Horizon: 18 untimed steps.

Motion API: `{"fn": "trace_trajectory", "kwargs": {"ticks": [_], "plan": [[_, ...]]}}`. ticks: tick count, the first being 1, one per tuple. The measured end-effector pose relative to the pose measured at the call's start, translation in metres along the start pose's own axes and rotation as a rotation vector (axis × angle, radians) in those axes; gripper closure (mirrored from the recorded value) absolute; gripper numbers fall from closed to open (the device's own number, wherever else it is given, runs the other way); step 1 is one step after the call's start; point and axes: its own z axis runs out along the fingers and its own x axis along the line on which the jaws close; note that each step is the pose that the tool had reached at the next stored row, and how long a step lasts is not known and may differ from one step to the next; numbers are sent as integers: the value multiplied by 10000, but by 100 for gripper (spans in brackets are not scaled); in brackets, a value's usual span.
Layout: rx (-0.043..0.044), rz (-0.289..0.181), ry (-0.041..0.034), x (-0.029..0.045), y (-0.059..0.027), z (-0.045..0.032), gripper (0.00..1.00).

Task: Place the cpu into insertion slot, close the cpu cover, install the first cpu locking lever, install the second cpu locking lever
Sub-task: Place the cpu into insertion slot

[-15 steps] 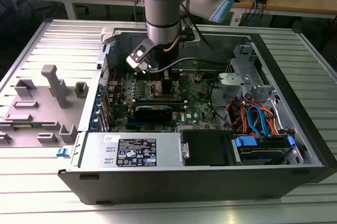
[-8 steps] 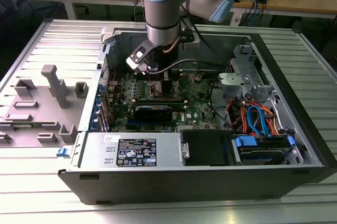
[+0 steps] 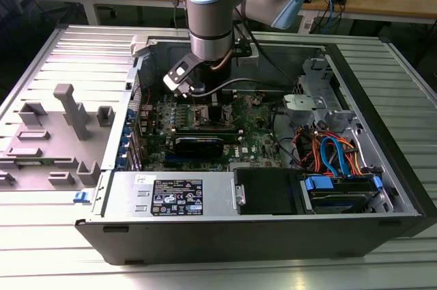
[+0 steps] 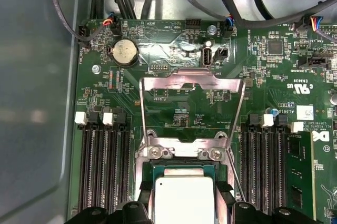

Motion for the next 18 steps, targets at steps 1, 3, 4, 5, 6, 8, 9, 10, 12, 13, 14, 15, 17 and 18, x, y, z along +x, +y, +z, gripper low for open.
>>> {"fn": "trace_trajectory", "kwargs": {"ticks": [1, 3, 4, 5, 6, 8, 9, 10, 12, 13, 14, 15, 17, 18], "plan": [[0, 30, -2, 0, 0, 5, 46], [-1, 72, -5, 0, 0, 11, 46], [0, 101, -8, 0, -1, 14, 46], [0, 123, -11, 0, -1, 16, 46], [1, 149, -14, 0, -1, 18, 46], [0, 206, -16, -1, -2, 24, 46], [1, 211, -18, -2, -3, 25, 46], [1, 213, -19, -3, -3, 27, 46], [1, 216, -20, -3, -3, 32, 46], [2, 217, -21, -3, -3, 33, 46], [1, 219, -21, -3, -3, 36, 46], [0, 219, -19, -3, -3, 38, 46], [2, 219, -18, -3, -3, 38, 46], [13, 219, -18, -3, -3, 42, 46]]}}
